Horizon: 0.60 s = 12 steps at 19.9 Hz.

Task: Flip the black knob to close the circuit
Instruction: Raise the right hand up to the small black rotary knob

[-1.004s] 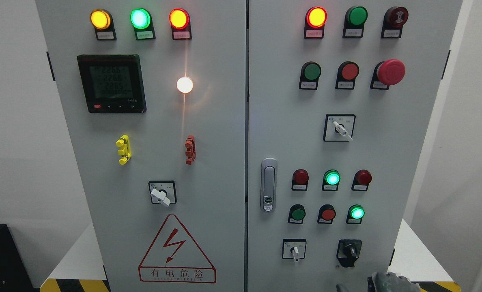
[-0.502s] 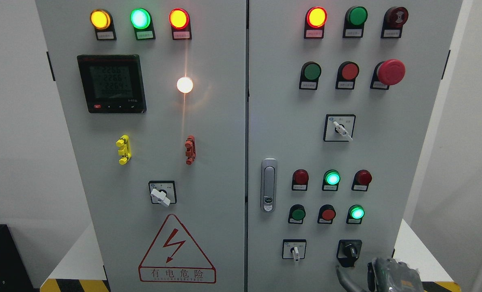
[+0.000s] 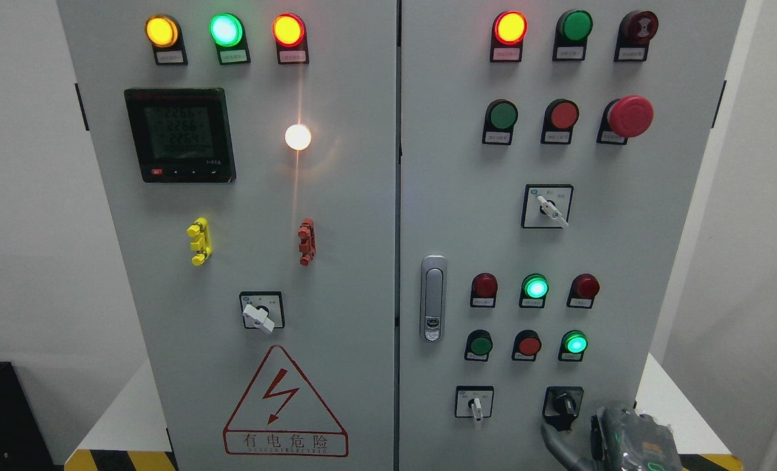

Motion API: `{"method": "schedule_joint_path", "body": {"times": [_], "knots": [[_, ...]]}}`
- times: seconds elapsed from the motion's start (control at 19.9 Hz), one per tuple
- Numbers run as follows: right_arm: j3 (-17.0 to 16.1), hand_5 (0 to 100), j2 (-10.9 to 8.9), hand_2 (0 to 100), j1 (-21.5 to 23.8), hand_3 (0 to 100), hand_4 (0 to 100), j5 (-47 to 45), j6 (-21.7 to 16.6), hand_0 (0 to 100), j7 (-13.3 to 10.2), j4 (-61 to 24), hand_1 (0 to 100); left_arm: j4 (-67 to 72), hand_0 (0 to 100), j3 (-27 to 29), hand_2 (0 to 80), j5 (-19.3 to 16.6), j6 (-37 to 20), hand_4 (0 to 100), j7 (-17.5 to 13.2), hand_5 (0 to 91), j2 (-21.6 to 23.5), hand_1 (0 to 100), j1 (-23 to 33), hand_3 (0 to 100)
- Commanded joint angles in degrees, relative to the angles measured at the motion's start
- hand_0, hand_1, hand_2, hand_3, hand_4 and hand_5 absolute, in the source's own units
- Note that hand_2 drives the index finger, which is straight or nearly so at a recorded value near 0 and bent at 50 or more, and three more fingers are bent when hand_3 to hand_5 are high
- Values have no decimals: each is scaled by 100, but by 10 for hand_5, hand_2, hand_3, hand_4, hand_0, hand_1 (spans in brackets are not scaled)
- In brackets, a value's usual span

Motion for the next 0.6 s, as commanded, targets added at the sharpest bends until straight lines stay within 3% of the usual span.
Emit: {"method": "schedule_joint_path", "body": {"times": [0.0,0.55], "knots": [[-7,989,5,906,-85,1000,970,49,49,0,-33,180,0,-3,120,2,0,-1,-5,0,-1,0,0,556,0,0],[-236,988,-13,904,-217,1000,973,128,5,0,-78,355,0,-3,120,2,0,-1,-5,0,-1,0,0,556,0,0]]}}
